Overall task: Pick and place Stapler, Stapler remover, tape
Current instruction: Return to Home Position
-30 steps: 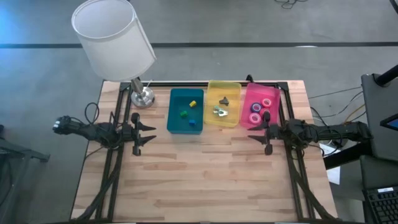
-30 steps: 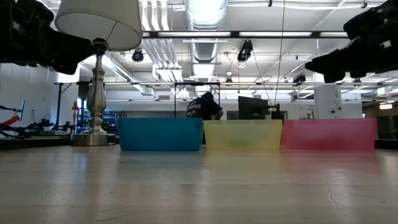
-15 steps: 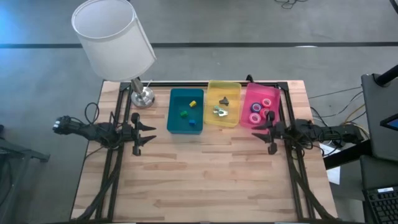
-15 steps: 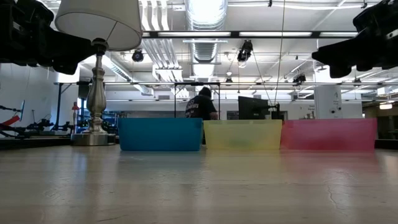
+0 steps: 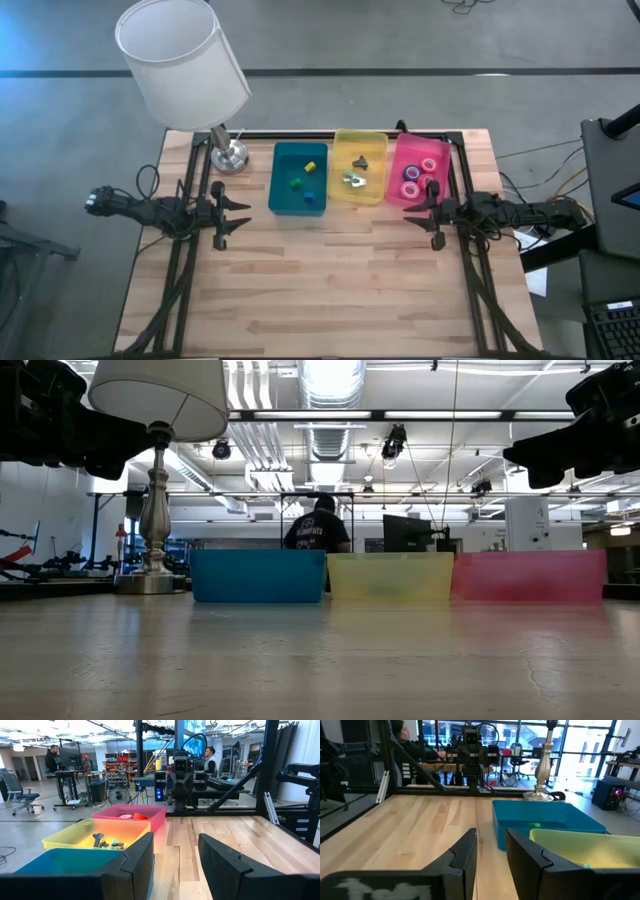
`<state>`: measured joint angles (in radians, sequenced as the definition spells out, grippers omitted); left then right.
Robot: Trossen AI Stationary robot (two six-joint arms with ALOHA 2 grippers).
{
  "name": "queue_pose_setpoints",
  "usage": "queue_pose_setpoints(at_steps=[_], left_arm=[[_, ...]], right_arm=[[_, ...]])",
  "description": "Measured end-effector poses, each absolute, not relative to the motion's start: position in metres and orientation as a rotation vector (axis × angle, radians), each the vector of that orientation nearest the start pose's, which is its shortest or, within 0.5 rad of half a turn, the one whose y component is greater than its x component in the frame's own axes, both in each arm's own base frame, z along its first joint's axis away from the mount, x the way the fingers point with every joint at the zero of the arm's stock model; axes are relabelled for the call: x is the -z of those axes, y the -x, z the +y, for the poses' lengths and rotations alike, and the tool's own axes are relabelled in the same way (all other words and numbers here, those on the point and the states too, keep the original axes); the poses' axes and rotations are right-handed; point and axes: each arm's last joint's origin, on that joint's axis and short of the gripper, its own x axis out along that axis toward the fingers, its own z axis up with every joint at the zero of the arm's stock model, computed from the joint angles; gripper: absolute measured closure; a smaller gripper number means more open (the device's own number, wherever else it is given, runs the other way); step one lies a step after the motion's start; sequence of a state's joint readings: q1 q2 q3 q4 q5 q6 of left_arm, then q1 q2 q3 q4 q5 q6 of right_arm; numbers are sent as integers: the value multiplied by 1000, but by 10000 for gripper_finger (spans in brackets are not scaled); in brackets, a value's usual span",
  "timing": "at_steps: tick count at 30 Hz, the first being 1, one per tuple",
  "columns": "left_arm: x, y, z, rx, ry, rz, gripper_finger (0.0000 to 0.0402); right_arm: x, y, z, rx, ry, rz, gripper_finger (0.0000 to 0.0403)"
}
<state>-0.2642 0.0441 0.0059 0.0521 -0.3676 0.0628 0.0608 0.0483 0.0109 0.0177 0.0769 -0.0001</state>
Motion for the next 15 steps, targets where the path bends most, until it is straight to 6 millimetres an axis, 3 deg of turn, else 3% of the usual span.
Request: queue_pose_setpoints(at_steps=[15], left_arm=[[-167, -97, -16, -104, -58, -10, 241]], right_arm=[[-165, -100, 4, 16, 2, 19, 296]])
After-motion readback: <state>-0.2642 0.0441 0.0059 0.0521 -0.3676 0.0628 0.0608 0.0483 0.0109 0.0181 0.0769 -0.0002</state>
